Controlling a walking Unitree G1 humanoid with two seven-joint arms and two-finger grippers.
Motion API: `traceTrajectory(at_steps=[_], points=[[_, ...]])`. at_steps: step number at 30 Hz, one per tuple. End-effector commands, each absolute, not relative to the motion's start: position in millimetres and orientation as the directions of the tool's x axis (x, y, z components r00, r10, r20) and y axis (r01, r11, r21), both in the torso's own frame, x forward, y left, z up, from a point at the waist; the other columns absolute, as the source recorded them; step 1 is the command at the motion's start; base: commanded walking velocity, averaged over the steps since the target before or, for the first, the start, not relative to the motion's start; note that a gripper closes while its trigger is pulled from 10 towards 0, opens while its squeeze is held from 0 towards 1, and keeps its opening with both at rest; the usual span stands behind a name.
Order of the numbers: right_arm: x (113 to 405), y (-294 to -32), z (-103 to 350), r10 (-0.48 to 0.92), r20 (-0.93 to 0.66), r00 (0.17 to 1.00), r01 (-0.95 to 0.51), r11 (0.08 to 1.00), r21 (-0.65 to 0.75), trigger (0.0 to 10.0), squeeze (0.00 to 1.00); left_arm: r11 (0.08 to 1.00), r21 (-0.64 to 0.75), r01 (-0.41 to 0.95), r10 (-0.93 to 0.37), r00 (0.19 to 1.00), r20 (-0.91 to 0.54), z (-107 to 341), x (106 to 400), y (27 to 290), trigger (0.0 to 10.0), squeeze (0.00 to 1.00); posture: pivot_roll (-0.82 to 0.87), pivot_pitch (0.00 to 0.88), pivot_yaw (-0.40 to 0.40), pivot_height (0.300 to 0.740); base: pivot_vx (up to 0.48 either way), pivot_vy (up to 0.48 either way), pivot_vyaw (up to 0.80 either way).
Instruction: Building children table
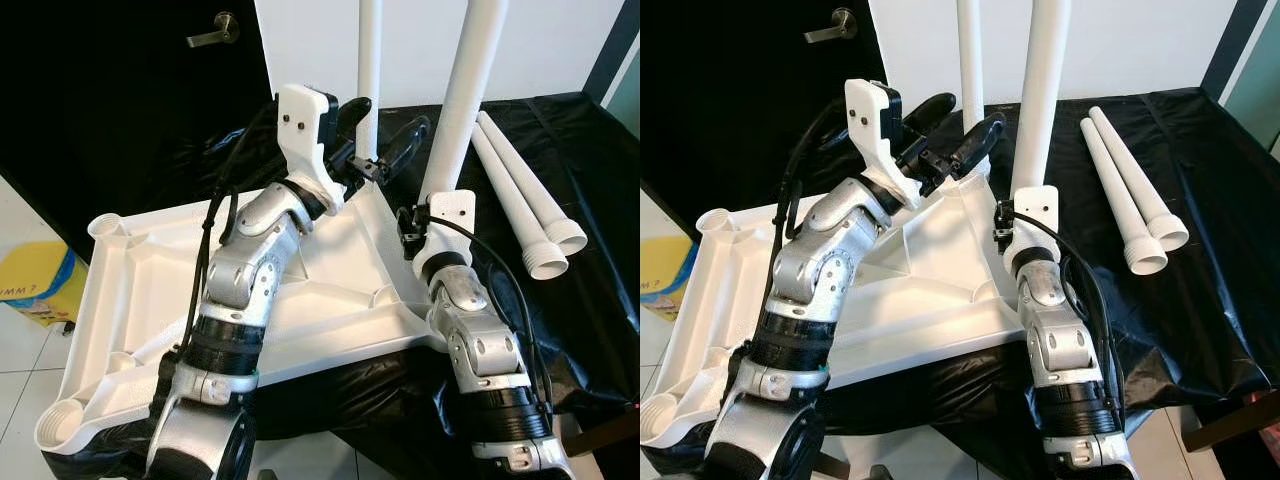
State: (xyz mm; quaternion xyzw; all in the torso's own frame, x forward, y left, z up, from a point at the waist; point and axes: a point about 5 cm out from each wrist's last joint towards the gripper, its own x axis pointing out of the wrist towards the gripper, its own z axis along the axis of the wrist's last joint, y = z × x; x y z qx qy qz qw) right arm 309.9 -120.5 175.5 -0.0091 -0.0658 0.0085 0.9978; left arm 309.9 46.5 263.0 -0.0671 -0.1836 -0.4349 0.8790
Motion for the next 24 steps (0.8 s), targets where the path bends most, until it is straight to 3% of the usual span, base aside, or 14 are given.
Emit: traceTrajectory(at_steps=[1, 6, 9, 15, 24], points=[[306, -123, 182, 0.003, 0.188, 0.982, 0.003, 0.999, -0.032, 10.0, 0.0, 0.692, 0.039, 0.721, -0.688, 0.641, 0.34, 252, 313, 51, 10.0, 0.0, -0.17, 0.026, 0.057, 0.74, 0.0, 0.0, 0.0], [304, -126, 184, -0.014, 0.207, 0.978, 0.021, 0.999, -0.031, 10.0, 0.0, 0.684, 0.064, 0.726, -0.712, 0.646, 0.275, 235, 311, 53, 10.0, 0.0, -0.16, 0.036, 0.057, 0.74, 0.0, 0.0, 0.0], [303, -132, 188, -0.039, 0.242, 0.969, 0.047, 0.999, -0.027, 10.0, 0.0, 0.679, 0.167, 0.715, -0.734, 0.662, 0.15, 208, 308, 56, 10.0, 0.0, -0.16, 0.047, 0.058, 0.74, 0.0, 0.0, 0.0], [302, -136, 191, -0.05, 0.263, 0.963, 0.058, 0.998, -0.022, 10.0, 0.0, 0.668, 0.197, 0.717, -0.741, 0.665, 0.093, 195, 306, 56, 10.0, 0.0, -0.15, 0.047, 0.062, 0.74, 0.0, 0.0, 0.0], [302, -144, 195, -0.083, 0.314, 0.946, 0.092, 0.996, -0.015, 10.0, 0.0, 0.601, 0.283, 0.748, -0.762, 0.642, -0.078, 156, 297, 51, 10.0, 0.0, -0.16, 0.034, 0.087, 0.74, 0.0, 0.0, 0.0]])
